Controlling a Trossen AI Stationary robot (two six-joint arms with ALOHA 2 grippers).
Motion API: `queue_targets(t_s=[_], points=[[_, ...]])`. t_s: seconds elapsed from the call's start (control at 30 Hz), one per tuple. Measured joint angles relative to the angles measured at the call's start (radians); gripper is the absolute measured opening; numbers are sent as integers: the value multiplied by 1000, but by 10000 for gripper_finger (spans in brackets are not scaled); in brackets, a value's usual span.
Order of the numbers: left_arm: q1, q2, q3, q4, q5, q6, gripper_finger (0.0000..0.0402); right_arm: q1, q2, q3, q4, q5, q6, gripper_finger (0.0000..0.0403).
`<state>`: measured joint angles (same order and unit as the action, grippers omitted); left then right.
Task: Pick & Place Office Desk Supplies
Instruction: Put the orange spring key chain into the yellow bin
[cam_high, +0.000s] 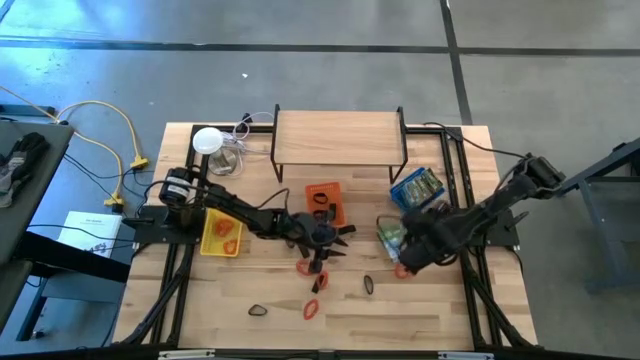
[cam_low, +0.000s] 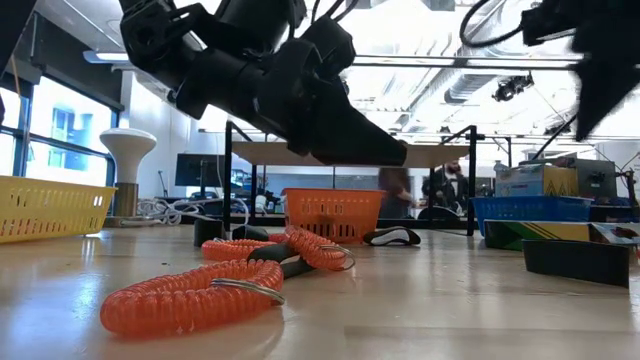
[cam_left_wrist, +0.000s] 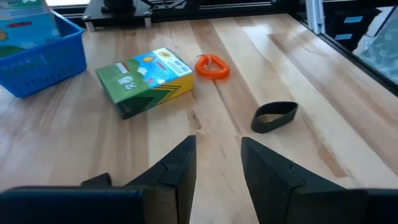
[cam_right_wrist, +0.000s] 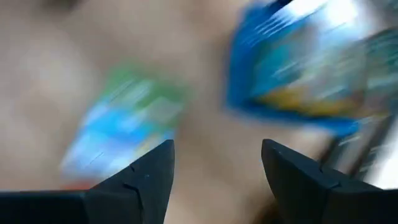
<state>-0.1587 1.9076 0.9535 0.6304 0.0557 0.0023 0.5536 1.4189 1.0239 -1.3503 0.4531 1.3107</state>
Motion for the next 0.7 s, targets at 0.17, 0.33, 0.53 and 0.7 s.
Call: queue_targets(t_s=[0.17,0.33,0.53,0.7], points=[[-22,0,0,11,0,-3,120,67,0,-19,248,-253,-32,227],[-66,0,0,36,0,-48,120,111,0,-63,429,-312,-29,227],[-131,1,0,55,0,-80,120,127,0,-131,554,-296,10,227],[-181,1,0,73,0,-83,120,149,0,-215,729,-299,-49,227]])
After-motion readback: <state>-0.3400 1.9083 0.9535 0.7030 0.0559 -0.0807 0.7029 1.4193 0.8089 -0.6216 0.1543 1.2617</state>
